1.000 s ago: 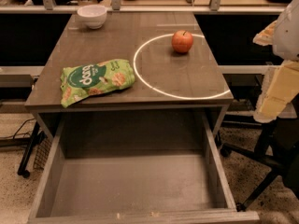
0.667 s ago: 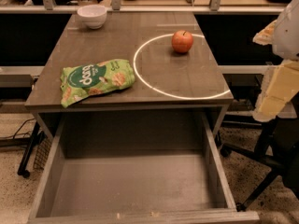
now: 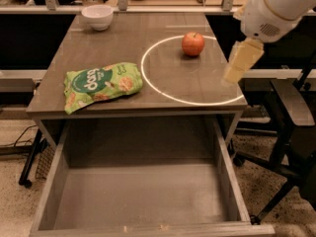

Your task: Place apple into top drawer

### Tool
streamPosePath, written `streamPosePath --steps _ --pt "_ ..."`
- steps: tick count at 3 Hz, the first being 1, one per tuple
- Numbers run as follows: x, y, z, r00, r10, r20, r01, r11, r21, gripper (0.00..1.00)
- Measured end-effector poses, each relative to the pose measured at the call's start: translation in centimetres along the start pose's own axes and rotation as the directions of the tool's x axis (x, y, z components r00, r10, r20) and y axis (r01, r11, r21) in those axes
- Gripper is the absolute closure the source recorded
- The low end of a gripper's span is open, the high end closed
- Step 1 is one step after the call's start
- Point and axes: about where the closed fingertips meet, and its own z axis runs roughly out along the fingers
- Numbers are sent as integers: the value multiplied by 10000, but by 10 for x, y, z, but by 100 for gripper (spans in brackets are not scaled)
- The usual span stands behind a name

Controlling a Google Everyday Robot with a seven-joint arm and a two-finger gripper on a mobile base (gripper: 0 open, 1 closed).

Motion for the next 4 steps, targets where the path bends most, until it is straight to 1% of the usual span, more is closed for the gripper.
streamPosePath --steps 1,2,3,4 --pt "-27 -63 36 9954 265 924 -343 9959 832 0" --pt "-27 -62 36 9955 263 909 -336 9962 805 0" --pt "-34 -78 61 9902 453 1324 -593 9929 1033 0" --pt "-43 -120 114 9692 1153 2177 -1411 9842 1073 0"
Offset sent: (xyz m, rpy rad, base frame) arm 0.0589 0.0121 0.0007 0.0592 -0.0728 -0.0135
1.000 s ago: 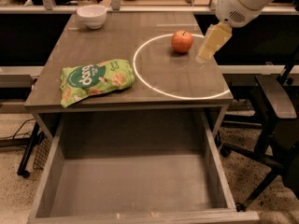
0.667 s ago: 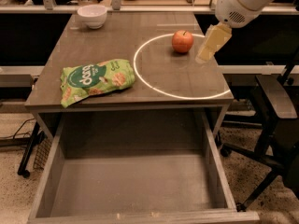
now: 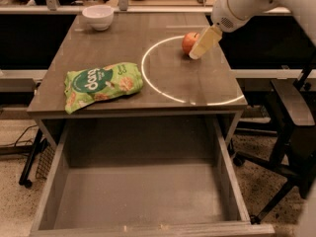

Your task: Place apple into top drawer

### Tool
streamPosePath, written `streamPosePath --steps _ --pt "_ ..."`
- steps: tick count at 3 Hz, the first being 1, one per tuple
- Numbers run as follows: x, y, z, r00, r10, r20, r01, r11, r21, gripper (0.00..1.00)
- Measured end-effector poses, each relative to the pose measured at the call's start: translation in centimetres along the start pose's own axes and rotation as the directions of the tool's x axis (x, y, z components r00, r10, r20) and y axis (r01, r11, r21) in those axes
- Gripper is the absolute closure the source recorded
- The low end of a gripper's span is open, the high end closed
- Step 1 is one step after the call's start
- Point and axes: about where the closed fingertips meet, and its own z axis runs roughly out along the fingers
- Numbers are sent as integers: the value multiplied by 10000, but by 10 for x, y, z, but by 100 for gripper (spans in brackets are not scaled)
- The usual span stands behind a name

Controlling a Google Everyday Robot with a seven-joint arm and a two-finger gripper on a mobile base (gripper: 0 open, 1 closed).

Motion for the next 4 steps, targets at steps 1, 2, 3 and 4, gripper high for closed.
streamPosePath --steps 1,2,3,4 --pt "5 -22 40 9978 643 184 -644 9979 62 0" --pt "21 -30 79 9899 1413 117 -1411 9898 -167 0" --pt "24 -23 103 9851 1717 -93 -1719 9823 -740 14" --pt "20 -14 108 9841 1767 -197 -1777 9754 -1304 37"
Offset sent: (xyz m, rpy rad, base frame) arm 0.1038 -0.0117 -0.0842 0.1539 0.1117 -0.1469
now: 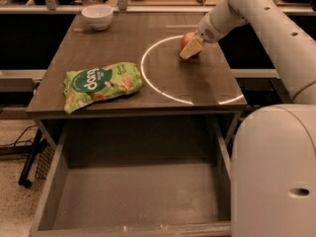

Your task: Place apple into top drawer

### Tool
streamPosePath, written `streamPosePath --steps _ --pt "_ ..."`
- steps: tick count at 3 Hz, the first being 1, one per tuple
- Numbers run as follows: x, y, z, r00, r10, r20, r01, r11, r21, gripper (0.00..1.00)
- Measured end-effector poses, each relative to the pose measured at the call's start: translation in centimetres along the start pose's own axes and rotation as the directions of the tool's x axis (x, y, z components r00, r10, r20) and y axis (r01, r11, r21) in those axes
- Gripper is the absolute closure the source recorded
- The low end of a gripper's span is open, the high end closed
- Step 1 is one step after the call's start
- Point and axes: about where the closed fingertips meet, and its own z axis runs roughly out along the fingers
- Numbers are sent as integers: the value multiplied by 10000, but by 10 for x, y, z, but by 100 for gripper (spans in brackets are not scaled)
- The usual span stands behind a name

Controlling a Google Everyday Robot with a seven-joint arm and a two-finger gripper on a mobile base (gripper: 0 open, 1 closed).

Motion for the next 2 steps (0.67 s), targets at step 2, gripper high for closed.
streamPosePath --steps 2 --pt "-16 26 -33 9975 -566 430 599 9949 -808 83"
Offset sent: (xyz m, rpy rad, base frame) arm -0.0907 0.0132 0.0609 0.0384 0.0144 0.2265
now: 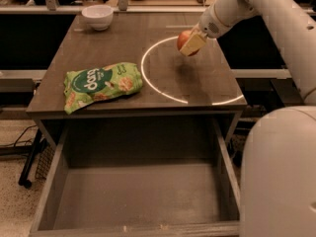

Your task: Place apple into top drawer

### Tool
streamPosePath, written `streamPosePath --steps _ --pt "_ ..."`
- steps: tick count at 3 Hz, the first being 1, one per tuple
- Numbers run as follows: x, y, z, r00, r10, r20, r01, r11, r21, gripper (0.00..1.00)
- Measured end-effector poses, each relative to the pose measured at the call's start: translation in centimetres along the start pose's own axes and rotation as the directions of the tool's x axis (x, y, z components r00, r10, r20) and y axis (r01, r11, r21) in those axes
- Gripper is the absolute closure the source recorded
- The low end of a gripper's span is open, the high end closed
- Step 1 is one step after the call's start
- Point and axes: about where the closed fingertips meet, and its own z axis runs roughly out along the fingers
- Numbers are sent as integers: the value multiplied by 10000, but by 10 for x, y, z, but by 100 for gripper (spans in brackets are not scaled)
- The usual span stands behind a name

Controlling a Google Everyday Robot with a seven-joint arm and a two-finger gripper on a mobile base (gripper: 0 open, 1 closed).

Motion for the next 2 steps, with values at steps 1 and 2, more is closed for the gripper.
streamPosePath --steps 1,2 --pt "4 40 -30 9968 -653 453 687 9944 -801 100" --pt "22 84 -61 9881 -1180 985 1308 9820 -1362 100"
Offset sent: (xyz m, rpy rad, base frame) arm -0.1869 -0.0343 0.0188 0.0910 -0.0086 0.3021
